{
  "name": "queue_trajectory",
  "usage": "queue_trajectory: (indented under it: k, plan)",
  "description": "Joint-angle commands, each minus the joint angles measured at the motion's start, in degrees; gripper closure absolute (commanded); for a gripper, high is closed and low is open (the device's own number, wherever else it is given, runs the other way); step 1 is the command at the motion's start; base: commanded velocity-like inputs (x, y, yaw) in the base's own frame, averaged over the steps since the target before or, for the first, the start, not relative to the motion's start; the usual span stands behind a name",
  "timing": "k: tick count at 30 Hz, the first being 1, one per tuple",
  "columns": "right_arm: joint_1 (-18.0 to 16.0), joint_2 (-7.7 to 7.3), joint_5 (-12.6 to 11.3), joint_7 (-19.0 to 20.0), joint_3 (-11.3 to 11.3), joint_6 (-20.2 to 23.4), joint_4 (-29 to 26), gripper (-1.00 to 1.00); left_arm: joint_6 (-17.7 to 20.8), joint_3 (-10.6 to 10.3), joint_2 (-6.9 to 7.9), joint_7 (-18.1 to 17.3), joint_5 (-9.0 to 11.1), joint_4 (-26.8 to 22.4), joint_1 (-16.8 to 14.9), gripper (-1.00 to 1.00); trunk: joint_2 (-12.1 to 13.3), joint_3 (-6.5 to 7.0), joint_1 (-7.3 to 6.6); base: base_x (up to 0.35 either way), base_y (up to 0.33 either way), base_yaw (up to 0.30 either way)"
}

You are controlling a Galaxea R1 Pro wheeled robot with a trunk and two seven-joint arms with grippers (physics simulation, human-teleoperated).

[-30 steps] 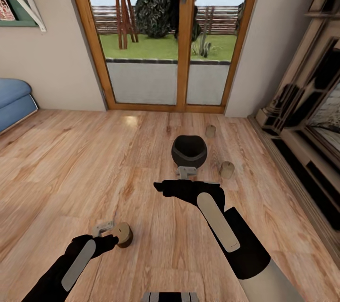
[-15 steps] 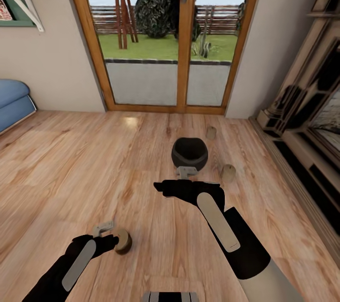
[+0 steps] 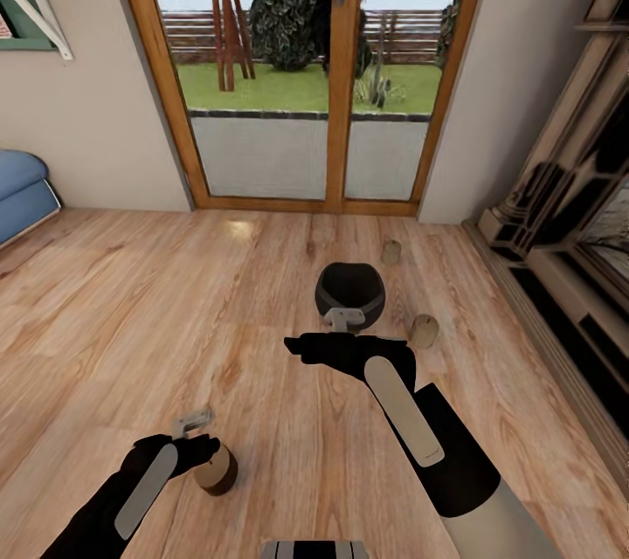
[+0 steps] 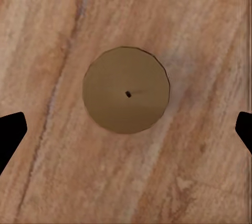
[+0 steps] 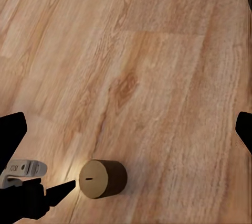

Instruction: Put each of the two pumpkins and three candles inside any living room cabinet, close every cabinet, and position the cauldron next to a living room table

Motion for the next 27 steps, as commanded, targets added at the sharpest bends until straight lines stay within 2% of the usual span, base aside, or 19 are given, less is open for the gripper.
queue_trajectory:
  k: [1, 6, 23, 27]
  plan:
    - [0.0, 0.0, -0.6, -0.6, 0.0, 0.1, 0.0, -1.0, 0.1, -0.2, 0.07, 0.6, 0.6, -0.1, 0.0, -1.0, 0.0, -0.05, -0.01, 0.061, -0.205, 0.0]
    - [0.0, 0.0, -0.6, -0.6, 0.0, 0.1, 0.0, -1.0, 0.1, -0.2, 0.07, 0.6, 0.5, -0.1, 0.0, -1.0, 0.0, -0.05, -0.01, 0.038, -0.134, 0.0]
    - [0.0, -0.02, -0.6, -0.6, 0.0, 0.1, 0.0, -1.0, 0.1, 0.0, 0.07, 0.6, 0.5, -0.1, 0.0, -1.0, 0.0, -0.05, -0.01, 0.002, -0.006, 0.0]
    - [0.0, -0.07, -0.6, -0.6, 0.0, 0.1, 0.0, -1.0, 0.0, -0.1, 0.07, 0.6, 0.5, -0.1, 0.0, -1.0, -0.1, -0.93, 0.1, 0.0, 0.0, 0.0]
